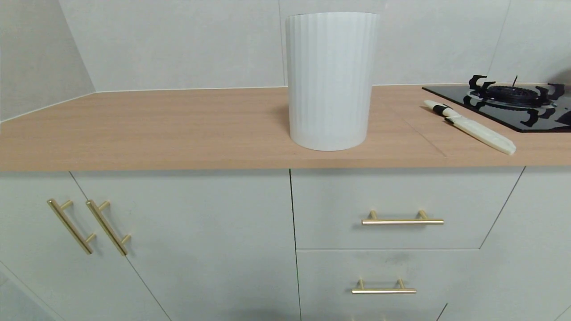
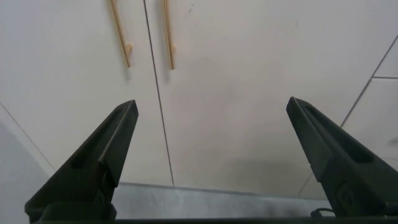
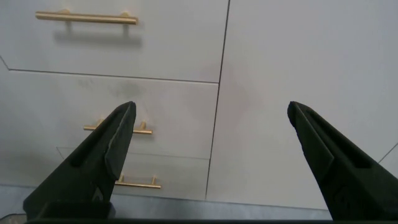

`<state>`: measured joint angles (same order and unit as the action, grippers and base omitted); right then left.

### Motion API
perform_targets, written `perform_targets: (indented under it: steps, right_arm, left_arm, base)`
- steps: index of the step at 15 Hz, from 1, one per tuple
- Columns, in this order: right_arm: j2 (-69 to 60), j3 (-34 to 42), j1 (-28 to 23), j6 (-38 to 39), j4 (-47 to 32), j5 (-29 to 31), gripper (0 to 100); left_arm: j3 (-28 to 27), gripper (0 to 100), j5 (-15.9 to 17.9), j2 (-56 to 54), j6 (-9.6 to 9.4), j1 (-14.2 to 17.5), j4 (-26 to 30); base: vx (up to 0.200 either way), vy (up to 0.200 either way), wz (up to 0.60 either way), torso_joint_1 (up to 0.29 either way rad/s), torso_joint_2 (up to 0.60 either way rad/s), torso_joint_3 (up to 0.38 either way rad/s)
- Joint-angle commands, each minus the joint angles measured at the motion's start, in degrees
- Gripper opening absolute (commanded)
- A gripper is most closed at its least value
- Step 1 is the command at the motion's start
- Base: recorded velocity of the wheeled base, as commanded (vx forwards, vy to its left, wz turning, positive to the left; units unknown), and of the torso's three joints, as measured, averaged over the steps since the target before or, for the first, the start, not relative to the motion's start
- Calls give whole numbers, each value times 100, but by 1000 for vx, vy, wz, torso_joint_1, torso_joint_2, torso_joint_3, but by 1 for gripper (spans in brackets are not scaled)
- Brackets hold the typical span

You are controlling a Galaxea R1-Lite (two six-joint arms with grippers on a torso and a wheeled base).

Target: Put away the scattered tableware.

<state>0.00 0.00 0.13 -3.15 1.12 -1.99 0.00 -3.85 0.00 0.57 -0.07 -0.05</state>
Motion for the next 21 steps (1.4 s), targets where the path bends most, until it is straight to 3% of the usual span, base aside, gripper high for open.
perform_targets:
  steps: [1,8,21]
  right_arm:
    - [9,0,-5,-2,2,-3,100]
    - [9,0,-5,-2,2,-3,100]
    - [9,0,-5,-2,2,-3,100]
  left_arm:
    - [0,100,-1,0,4,-1,-4]
    - [0,100,-1,0,4,-1,-4]
    - [0,100,-1,0,4,-1,-4]
  base:
    - [0,0,0,0,0,0]
    - [0,0,0,46,-154,-152]
    - [0,0,0,186,-499,-291]
